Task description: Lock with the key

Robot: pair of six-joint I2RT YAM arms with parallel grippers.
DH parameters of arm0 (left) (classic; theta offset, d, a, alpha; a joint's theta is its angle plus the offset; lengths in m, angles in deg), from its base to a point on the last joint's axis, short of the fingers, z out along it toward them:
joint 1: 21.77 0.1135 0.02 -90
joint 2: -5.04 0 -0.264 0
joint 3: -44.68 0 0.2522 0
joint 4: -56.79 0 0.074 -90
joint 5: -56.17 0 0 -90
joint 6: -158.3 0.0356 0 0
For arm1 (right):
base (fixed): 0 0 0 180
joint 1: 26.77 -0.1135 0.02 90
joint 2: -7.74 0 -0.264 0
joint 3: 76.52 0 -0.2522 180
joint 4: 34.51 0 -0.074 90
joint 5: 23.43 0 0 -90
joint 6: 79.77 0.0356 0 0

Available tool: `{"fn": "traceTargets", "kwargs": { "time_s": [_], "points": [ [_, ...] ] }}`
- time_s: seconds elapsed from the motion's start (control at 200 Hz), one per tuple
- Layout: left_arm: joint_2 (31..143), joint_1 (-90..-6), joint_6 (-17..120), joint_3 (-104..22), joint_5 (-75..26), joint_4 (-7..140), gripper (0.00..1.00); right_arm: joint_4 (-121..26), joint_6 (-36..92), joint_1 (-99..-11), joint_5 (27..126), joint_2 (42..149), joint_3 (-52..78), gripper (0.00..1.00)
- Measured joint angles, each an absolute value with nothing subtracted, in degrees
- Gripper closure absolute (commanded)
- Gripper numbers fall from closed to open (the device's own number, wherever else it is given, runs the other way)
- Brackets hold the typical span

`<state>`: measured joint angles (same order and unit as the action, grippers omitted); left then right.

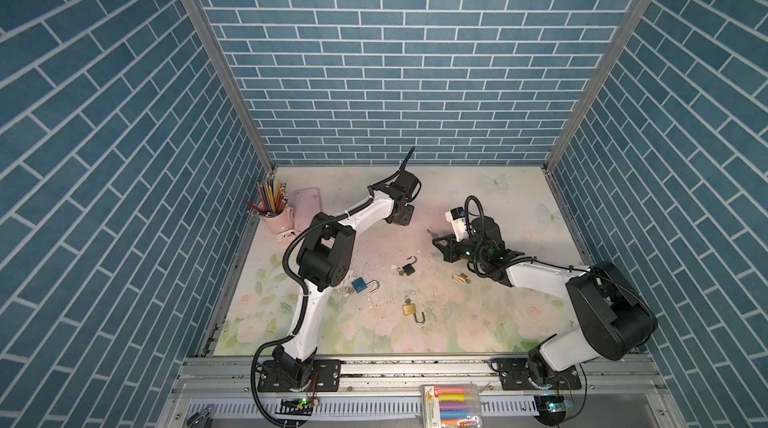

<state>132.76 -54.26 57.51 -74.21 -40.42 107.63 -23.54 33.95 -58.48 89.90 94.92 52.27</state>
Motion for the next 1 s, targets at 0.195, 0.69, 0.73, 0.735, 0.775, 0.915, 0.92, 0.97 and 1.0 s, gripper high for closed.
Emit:
{"fn": "traceTargets", "kwargs": {
  "time_s": [0.195, 0.69, 0.73, 0.735, 0.775, 0.915, 0.92, 0.97, 1.0],
  "points": [
    [134.92, -54.28, 58.10, -76.46, -40.20, 108.07, 1.00, -23.49, 33.95, -58.48, 89.90, 95.16, 52.27, 1.00],
    [137.70, -54.26, 59.24, -77.55, -39.90, 109.36, 0.93, -23.38, 33.97, -58.48, 89.90, 95.99, 52.27, 1.00],
    [137.70, -54.26, 59.30, -77.57, -39.83, 109.33, 0.92, -23.38, 33.95, -58.48, 89.90, 95.99, 52.27, 1.00],
    [137.70, -54.26, 59.35, -77.57, -39.81, 109.33, 0.91, -23.38, 33.95, -58.48, 89.90, 95.99, 52.27, 1.00],
    [137.72, -54.26, 59.39, -77.59, -39.75, 109.31, 0.90, -23.38, 33.97, -58.48, 89.90, 96.03, 52.27, 1.00],
    [137.79, -54.15, 59.72, -77.59, -39.13, 109.18, 0.81, -23.41, 33.97, -58.48, 89.90, 96.06, 52.27, 1.00],
    [137.79, -54.15, 59.74, -77.59, -39.11, 109.16, 0.81, -23.41, 33.97, -58.48, 89.90, 96.06, 52.27, 1.00],
    [137.79, -54.11, 59.87, -77.59, -38.89, 109.07, 0.78, -23.38, 33.97, -58.48, 89.90, 96.06, 52.27, 1.00],
    [137.79, -54.08, 59.96, -77.59, -38.78, 109.03, 0.76, -23.41, 33.97, -58.46, 89.90, 96.06, 52.27, 1.00]
  ]
}}
